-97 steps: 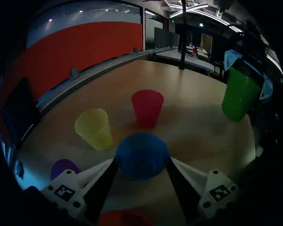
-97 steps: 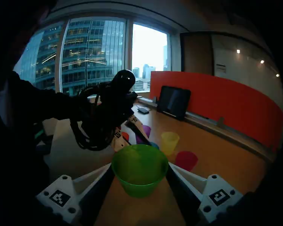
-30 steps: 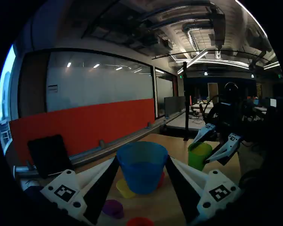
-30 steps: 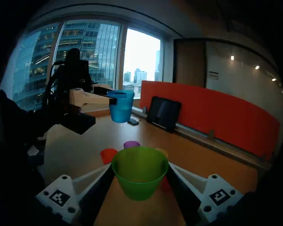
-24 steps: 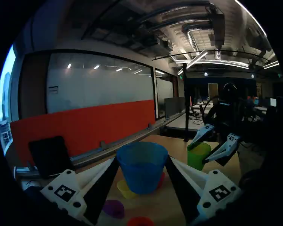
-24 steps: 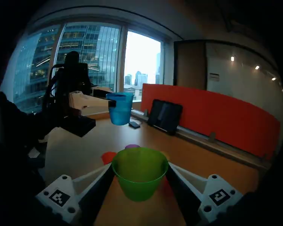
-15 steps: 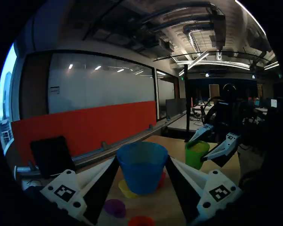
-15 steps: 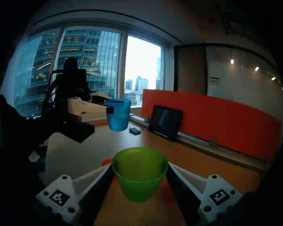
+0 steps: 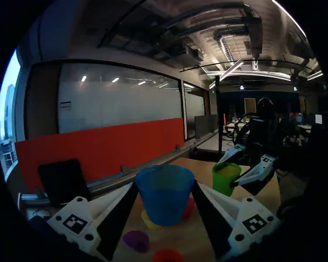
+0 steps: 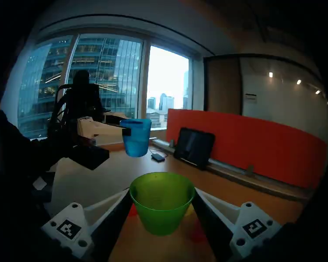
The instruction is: Pour water
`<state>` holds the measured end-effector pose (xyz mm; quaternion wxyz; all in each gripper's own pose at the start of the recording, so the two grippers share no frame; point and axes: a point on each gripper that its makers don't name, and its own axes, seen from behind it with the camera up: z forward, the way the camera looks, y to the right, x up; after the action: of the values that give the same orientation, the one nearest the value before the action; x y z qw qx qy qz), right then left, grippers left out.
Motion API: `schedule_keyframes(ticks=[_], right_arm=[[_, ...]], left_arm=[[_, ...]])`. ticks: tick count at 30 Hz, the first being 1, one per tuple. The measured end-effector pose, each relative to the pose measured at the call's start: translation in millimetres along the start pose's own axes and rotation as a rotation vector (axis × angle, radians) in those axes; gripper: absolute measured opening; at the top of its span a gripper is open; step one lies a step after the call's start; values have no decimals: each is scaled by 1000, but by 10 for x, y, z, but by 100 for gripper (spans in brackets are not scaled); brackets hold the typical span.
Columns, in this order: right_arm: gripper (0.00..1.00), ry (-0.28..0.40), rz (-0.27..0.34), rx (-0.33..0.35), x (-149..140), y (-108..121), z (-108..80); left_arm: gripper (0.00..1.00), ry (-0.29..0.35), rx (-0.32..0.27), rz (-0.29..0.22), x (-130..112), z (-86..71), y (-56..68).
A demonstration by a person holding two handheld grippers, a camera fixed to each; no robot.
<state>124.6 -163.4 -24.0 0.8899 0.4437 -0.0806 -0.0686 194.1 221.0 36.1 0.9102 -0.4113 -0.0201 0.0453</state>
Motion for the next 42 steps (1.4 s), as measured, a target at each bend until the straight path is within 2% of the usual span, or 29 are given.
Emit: schedule_keyframes(ticks=[26,36,42], right_arm=[[94,52,-26,85,47,-317,550],[94,62,-27,112,76,-447,731],[93,67,-26,126,68,-520,816]], left_arm=[[87,36,59,49,322,-128,-163],[87,53,82,123,522,-202,-204],[87,60,99,187,633,-235,-219]])
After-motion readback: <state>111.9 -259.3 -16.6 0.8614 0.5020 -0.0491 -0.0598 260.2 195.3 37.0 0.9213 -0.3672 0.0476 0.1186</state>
